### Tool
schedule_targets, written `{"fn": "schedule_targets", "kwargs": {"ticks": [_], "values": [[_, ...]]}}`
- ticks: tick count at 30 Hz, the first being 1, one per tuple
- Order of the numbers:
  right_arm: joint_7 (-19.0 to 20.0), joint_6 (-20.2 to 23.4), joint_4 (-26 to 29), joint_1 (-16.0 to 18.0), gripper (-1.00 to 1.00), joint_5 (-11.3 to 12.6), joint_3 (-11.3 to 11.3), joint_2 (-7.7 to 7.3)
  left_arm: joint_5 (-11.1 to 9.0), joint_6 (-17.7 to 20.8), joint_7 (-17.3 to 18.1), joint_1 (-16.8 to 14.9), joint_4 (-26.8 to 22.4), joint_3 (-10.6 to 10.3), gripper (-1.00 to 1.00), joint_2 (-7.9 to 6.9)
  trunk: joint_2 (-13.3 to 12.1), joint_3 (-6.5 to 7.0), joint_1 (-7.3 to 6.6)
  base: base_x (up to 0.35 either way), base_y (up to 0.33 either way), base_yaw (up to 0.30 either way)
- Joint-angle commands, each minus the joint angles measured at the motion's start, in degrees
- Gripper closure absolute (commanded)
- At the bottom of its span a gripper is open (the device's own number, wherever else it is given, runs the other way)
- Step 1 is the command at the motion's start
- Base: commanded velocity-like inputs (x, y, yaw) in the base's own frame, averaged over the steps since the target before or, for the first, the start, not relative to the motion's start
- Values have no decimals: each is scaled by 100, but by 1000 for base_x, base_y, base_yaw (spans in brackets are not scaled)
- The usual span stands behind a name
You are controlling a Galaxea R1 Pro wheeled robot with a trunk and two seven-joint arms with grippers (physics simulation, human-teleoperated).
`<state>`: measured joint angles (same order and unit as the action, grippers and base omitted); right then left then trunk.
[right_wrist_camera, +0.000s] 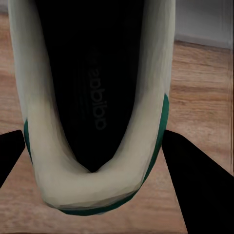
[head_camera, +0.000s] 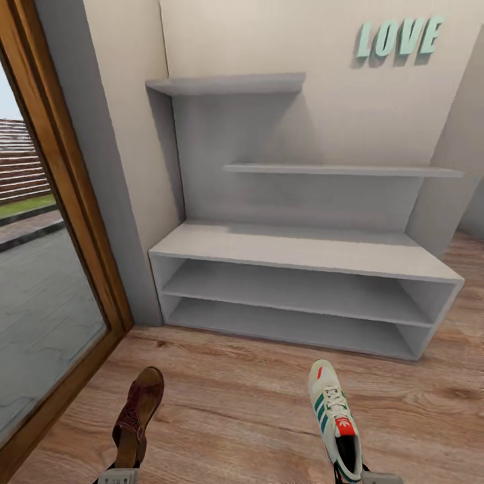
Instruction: Pick up the two gym shoes and the two sandals from the corridor floor and place them onto the hallstand (shoe rack) in the corridor, making sure they are on the rack and not on the floor. Arrange them so the two gym shoes are next to each other and the two sandals are next to each other.
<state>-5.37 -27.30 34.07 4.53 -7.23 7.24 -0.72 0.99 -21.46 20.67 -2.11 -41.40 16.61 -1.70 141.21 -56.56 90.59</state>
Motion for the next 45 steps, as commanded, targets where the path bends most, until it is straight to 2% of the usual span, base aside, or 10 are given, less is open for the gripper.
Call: {"fn": "schedule_targets", "kwargs": {"ticks": [1,9,15,38,41,43,45], "values": [[-34,-13,-6,5,100,-59,6,2,24,-16,42,-3,1,26,100,3,2,-5,-1,0,0,-284],[-34,-13,-6,5,100,-59,6,2,19,-13,42,-1,1,26,100,3,2,-5,-1,0,10,-285],[-34,-13,-6,4,100,-59,6,2,15,-16,42,-1,1,26,100,3,2,-5,-1,0,184,-237],[-45,-22,28,6,100,-70,8,7,75,44,25,-13,57,23,100,12,2,-5,-1,0,23,-8],[-44,-14,-4,4,100,-85,26,-6,86,91,-8,-101,395,31,100,-16,2,-5,-1,0,0,0],[-39,-13,3,4,100,-87,33,-23,93,103,-13,-166,411,22,100,-10,2,-5,-1,0,0,0],[-54,-13,19,4,100,-82,74,-112,158,219,-94,-531,411,-18,100,6,2,-5,-1,0,0,0]]}}
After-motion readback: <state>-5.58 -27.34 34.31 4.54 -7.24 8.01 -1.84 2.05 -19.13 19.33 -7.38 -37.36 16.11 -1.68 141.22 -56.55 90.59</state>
